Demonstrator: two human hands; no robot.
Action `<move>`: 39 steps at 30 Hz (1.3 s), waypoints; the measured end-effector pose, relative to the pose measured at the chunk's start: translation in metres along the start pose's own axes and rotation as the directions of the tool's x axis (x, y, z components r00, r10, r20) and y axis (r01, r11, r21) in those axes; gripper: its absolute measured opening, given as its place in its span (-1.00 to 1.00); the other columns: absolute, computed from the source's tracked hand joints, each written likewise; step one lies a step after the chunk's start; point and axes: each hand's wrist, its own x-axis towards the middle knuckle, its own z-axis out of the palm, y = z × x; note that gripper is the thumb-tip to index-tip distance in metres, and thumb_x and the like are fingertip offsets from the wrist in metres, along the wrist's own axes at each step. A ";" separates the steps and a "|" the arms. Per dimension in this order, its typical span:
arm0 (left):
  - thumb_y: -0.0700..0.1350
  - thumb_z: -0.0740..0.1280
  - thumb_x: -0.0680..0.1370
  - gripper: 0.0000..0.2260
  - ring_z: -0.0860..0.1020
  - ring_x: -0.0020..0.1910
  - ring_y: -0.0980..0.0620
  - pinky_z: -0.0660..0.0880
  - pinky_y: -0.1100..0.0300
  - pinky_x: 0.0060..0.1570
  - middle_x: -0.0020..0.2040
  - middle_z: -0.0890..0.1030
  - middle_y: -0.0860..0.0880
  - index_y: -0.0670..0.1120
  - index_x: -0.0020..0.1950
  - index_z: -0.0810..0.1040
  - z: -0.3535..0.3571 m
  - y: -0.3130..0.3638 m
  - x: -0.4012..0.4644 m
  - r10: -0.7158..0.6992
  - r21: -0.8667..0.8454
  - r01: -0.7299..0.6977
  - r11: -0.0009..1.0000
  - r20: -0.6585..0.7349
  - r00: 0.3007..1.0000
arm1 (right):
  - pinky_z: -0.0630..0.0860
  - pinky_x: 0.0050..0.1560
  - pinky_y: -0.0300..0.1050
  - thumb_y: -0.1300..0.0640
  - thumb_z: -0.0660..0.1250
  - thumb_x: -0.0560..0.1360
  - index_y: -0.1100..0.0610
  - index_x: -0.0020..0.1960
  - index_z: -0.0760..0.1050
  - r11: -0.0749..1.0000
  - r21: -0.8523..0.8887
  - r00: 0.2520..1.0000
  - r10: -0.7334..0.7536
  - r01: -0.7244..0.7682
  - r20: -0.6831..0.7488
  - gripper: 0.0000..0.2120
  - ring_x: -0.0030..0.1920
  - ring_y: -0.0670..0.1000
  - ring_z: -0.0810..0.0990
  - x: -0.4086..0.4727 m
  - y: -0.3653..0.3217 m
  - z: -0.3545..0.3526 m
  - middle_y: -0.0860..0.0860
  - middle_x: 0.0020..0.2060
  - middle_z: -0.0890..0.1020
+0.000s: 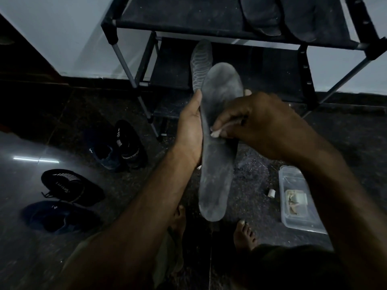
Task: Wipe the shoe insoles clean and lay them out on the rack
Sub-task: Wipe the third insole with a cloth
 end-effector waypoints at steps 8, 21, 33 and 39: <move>0.09 0.07 0.67 -0.60 0.58 -0.06 -0.04 0.50 0.10 0.05 -0.05 0.61 -0.12 -0.18 0.09 0.56 0.005 -0.006 0.001 0.005 0.027 -0.005 1.000 -0.014 1.000 | 0.56 0.00 0.06 0.03 0.41 0.48 0.02 -0.03 0.67 0.982 -0.160 0.875 0.011 -0.100 -0.484 -0.88 -0.06 0.00 0.61 0.011 0.035 0.008 -0.04 -0.10 0.68; 0.13 0.06 0.67 -0.55 0.60 -0.02 -0.06 0.51 0.08 0.09 0.00 0.62 -0.15 -0.20 0.18 0.54 0.002 -0.007 0.003 0.001 0.061 -0.002 0.998 0.013 1.000 | 0.42 -0.17 -0.46 0.11 0.46 0.45 0.15 -0.05 0.67 0.989 -0.081 0.908 0.081 -0.124 -0.411 -0.86 -0.14 -0.11 0.52 0.007 0.032 0.004 0.01 -0.06 0.54; 0.09 0.07 0.66 -0.58 0.61 -0.02 -0.07 0.50 0.05 0.12 -0.03 0.64 -0.16 -0.19 0.17 0.55 -0.001 -0.006 0.004 -0.013 0.029 0.012 1.000 0.030 0.999 | 0.46 -0.14 -0.50 0.12 0.43 0.47 0.08 -0.06 0.66 0.998 0.065 0.960 0.041 -0.024 -0.277 -0.92 -0.21 -0.24 0.59 0.008 0.015 0.007 -0.17 -0.18 0.60; 0.04 0.11 0.67 -0.65 0.59 0.00 -0.04 0.51 0.12 0.07 -0.03 0.62 -0.12 -0.19 0.15 0.54 0.003 -0.012 0.005 -0.014 0.063 0.014 0.998 0.002 1.000 | 0.41 -0.13 -0.54 0.15 0.41 0.50 0.14 -0.01 0.66 0.992 -0.048 0.811 0.068 -0.117 -0.581 -0.90 -0.21 -0.28 0.51 0.013 0.030 0.010 -0.10 -0.10 0.61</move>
